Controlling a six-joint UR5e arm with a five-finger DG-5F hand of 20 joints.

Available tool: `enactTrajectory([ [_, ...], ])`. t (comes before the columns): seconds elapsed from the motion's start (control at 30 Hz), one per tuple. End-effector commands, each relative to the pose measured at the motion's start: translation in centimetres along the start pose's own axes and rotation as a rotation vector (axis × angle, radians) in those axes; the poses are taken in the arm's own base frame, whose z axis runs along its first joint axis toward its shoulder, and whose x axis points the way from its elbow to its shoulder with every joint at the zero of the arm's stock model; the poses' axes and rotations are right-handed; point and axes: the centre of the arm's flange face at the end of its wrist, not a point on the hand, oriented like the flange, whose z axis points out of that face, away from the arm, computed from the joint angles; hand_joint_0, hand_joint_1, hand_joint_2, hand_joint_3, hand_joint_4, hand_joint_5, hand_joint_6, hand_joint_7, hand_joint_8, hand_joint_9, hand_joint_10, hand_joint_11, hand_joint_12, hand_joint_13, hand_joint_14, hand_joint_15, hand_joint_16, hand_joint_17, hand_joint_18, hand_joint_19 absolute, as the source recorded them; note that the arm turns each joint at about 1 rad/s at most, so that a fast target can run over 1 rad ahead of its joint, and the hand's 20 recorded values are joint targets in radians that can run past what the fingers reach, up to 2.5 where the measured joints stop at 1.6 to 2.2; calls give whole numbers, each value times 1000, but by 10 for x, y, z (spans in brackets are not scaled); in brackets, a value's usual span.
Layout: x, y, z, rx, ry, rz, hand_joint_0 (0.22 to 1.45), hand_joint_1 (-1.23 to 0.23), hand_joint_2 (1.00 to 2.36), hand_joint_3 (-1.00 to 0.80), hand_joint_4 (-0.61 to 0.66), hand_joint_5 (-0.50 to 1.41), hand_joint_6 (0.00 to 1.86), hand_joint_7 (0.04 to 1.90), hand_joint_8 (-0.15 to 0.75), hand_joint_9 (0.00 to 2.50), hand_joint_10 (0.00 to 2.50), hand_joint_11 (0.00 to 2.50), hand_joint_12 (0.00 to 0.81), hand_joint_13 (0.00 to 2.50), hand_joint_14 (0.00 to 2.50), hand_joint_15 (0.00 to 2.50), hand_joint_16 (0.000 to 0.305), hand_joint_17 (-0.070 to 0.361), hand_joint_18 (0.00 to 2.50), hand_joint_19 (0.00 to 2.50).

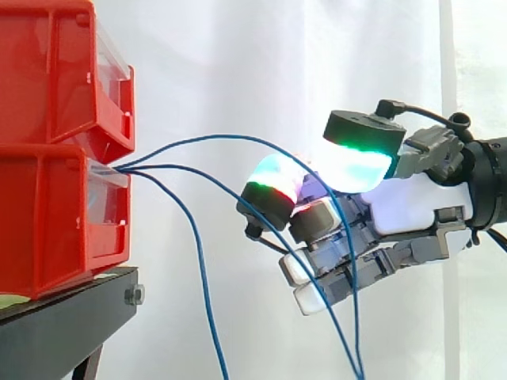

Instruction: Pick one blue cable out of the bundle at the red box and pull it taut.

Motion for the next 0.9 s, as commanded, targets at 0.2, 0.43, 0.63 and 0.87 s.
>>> enactTrajectory([
  [0.2,0,-1,0,0,-1,1,615,-940,1000,-500,185,-199,908,980,336,1066,11,1337,353,829,20,529,54,121,653,383],
  [0.43,0,0,0,0,0,-1,563,-889,1000,-500,190,-196,893,983,345,1098,10,1379,361,845,20,536,55,124,647,405],
  [0.63,0,1,0,-2,-1,0,560,-873,1000,-500,191,-196,891,974,346,1109,11,1365,363,853,21,535,55,124,646,417],
  [0.87,1,0,1,0,0,-1,553,-842,1000,-500,187,-192,885,984,339,1164,8,1432,364,877,22,550,55,124,659,422],
])
